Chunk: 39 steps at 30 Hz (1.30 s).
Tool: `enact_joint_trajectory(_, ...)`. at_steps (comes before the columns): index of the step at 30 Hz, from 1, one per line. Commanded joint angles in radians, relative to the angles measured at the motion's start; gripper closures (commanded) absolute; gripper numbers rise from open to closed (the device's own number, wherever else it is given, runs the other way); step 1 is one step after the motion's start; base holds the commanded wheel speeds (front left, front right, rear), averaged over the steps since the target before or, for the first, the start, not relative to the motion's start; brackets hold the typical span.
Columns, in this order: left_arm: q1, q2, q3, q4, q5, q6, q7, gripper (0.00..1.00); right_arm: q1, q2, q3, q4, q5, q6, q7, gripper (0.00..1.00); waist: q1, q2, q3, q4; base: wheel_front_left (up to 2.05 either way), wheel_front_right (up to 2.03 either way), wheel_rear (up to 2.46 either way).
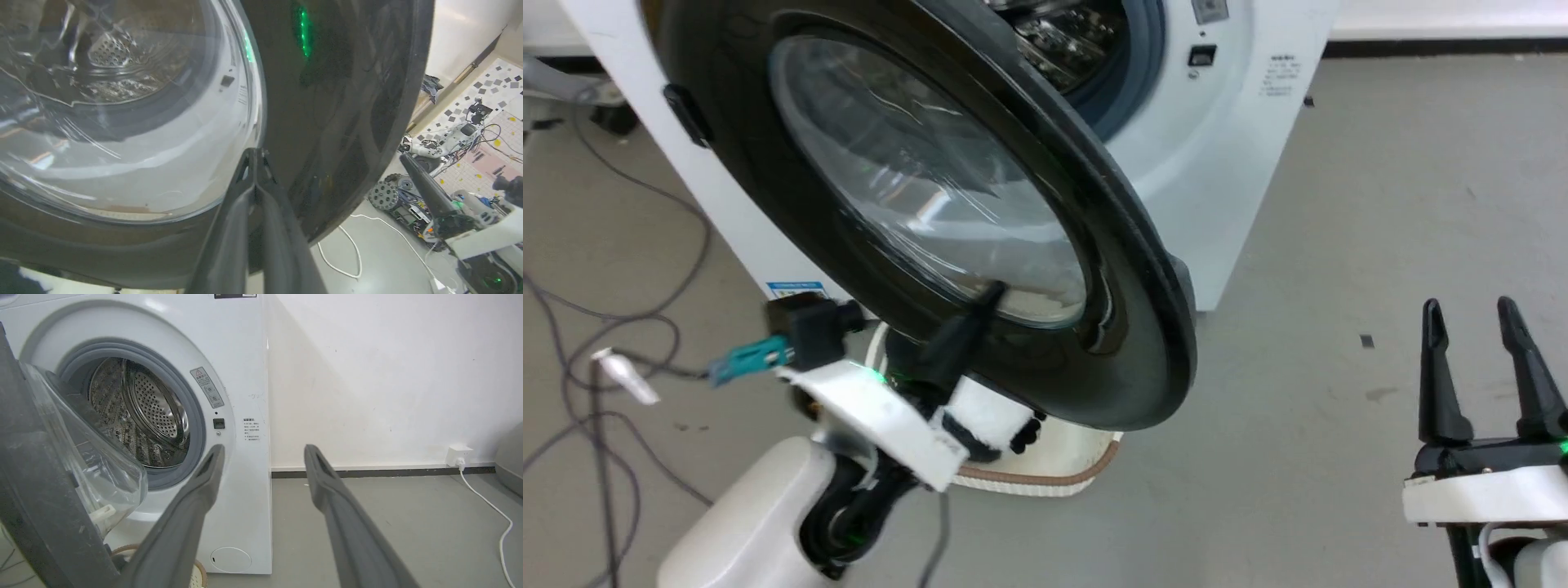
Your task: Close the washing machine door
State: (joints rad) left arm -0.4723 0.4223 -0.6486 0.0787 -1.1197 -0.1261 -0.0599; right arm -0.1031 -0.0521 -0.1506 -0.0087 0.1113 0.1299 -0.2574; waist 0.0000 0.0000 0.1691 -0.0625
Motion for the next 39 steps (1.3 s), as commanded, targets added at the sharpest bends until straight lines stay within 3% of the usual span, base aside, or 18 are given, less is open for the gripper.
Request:
enact_joint_trajectory(1,-0.016,0.022,0.007,0.037,0.088,0.010,-0.081,1.00,-0.002,0.002,-0.011,-0.019,0.009,0.001,-0.004,0.00,0.0000,0.0000,-0.023,0.020,0.00,0.00,0.00)
enact_joint_trajectory(4,-0.020,0.043,0.042,0.074,0.221,0.106,-0.170,1.00,-0.020,0.002,-0.025,-0.040,0.005,0.001,-0.004,0.00,0.0000,0.0000,-0.037,0.036,0.00,0.00,0.00)
enact_joint_trajectory(9,0.007,0.048,0.163,0.038,0.494,0.380,-0.201,1.00,-0.062,0.002,-0.034,-0.070,-0.012,0.001,-0.004,0.00,0.0000,0.0000,-0.055,0.066,0.00,0.00,0.00)
enact_joint_trajectory(12,0.070,0.047,0.215,-0.015,0.639,0.490,-0.201,1.00,-0.090,0.002,-0.034,-0.088,-0.016,0.001,-0.004,0.00,0.0000,0.0000,-0.064,0.086,0.00,0.00,0.00)
enact_joint_trajectory(13,0.091,0.059,0.217,-0.021,0.699,0.523,-0.201,0.55,-0.099,0.002,-0.037,-0.098,-0.017,0.001,-0.004,0.00,0.0000,0.0000,-0.068,0.094,0.00,0.00,0.00)
enact_joint_trajectory(14,0.091,0.059,0.217,-0.021,0.699,0.523,-0.201,0.55,-0.099,0.002,-0.037,-0.098,-0.017,0.001,-0.004,0.00,0.0000,0.0000,-0.068,0.094,0.00,0.00,0.00)
enact_joint_trajectory(15,0.112,0.062,0.221,-0.027,0.744,0.554,-0.201,0.00,-0.108,0.002,-0.038,-0.108,-0.016,0.001,-0.004,0.00,0.0000,0.0000,-0.071,0.101,0.00,0.00,0.00)
enact_joint_trajectory(19,0.198,0.038,0.280,-0.069,0.816,0.623,-0.202,0.00,-0.144,0.002,-0.018,-0.150,-0.015,0.001,-0.004,0.00,0.0000,0.0000,-0.077,0.125,0.00,0.00,0.00)
enact_joint_trajectory(21,0.239,0.030,0.303,-0.091,0.844,0.639,-0.202,0.00,-0.161,0.002,0.007,-0.179,-0.020,0.001,-0.004,0.00,0.0000,0.0000,-0.077,0.135,0.00,0.00,0.00)
enact_joint_trajectory(22,0.279,0.008,0.339,-0.115,0.837,0.636,-0.202,0.00,-0.180,0.001,0.039,-0.206,-0.033,0.001,-0.004,0.62,0.0000,0.0000,-0.075,0.144,0.00,0.00,0.00)
enact_joint_trajectory(23,0.298,0.003,0.358,-0.123,0.842,0.634,-0.202,0.00,-0.192,-0.002,0.057,-0.220,-0.034,0.001,-0.004,0.90,0.0000,0.0000,-0.074,0.148,0.00,0.00,0.00)
enact_joint_trajectory(24,0.298,0.003,0.358,-0.123,0.842,0.634,-0.202,0.00,-0.192,-0.002,0.057,-0.220,-0.034,0.001,-0.004,0.90,0.0000,0.0000,-0.074,0.148,0.00,0.00,0.00)
enact_joint_trajectory(25,0.335,-0.011,0.387,-0.133,0.855,0.627,-0.202,0.00,-0.211,-0.016,0.103,-0.238,-0.018,0.001,-0.004,1.00,0.0000,0.0000,-0.072,0.154,0.00,0.00,0.00)
enact_joint_trajectory(29,0.384,-0.042,0.422,-0.151,0.867,0.605,-0.202,0.00,-0.239,-0.052,0.172,-0.265,0.005,0.001,-0.004,1.00,0.0000,0.0000,-0.067,0.165,0.00,0.00,0.00)
enact_joint_trajectory(35,0.463,-0.107,0.455,-0.173,0.894,0.518,-0.202,0.00,-0.239,-0.100,0.296,-0.257,0.036,0.001,-0.004,1.00,0.0000,0.0000,-0.066,0.184,0.00,0.00,0.00)
enact_joint_trajectory(39,0.480,-0.133,0.461,-0.146,0.947,0.485,-0.202,0.00,-0.213,-0.153,0.398,-0.208,0.055,0.001,-0.004,1.00,0.0000,0.0000,-0.069,0.193,0.00,0.00,0.00)
